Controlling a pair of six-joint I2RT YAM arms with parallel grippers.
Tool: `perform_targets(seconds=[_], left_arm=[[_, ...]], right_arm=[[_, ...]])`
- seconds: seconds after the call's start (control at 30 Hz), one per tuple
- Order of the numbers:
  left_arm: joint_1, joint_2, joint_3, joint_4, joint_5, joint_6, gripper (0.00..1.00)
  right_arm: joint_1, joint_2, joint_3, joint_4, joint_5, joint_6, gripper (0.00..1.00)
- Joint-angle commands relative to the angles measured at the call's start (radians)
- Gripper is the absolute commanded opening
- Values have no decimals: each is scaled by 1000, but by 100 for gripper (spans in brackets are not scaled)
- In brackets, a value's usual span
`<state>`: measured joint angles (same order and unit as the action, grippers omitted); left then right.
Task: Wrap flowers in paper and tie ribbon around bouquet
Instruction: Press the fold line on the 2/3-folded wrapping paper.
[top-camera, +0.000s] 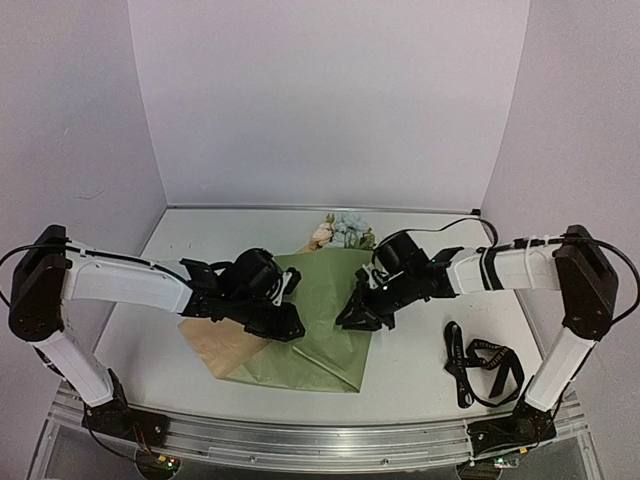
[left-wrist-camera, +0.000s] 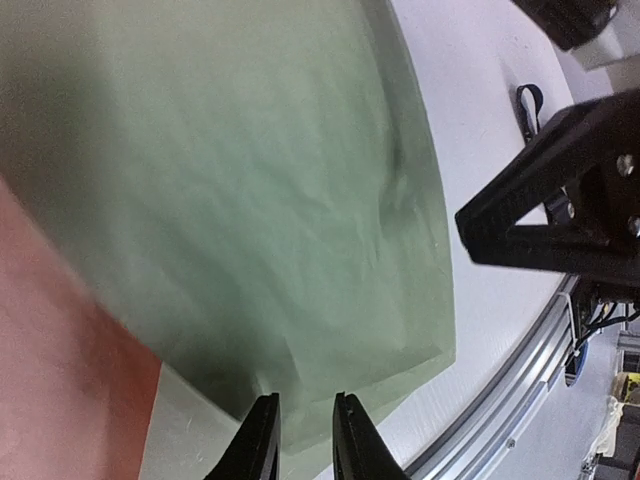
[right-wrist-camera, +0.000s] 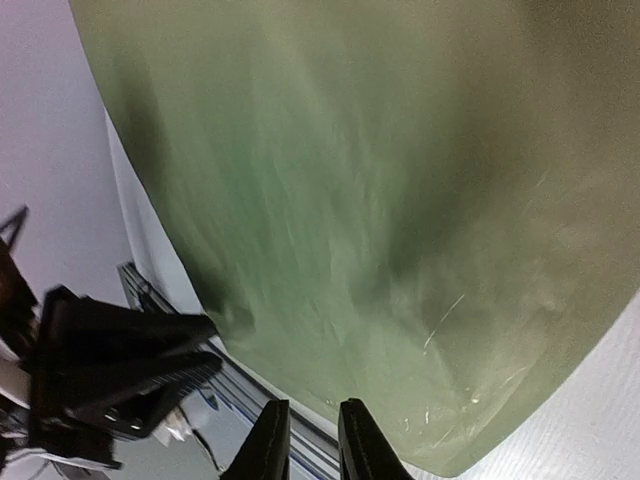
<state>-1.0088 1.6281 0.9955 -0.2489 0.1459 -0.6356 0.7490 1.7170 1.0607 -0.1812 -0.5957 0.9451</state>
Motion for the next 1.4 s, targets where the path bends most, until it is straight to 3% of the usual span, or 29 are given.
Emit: perform_targets(seconds=[0.0,0.27,0.43,0.7,0.97,1.37], left_arm=[[1,-107,-104,13,1,-100,20],[-32,-358,-315,-86,-16,-290,20],[-70,-449,-403,-48,-61,-423,20],[-88,-270,-357,106,-58,-383,19],[-108,-177,-432,199,-61,-415,18],[-123,-257,-533,-27,-245,-598,18]], right_arm=[[88,86,34,5,38,-44,16],[204,115,27,27,69,-54,16],[226,173,63,41,55,-38,16],[247,254,116,39,42,-23,15],[254,288,98,43,61,-22,15],[255,312,92,50,60,-26,15]])
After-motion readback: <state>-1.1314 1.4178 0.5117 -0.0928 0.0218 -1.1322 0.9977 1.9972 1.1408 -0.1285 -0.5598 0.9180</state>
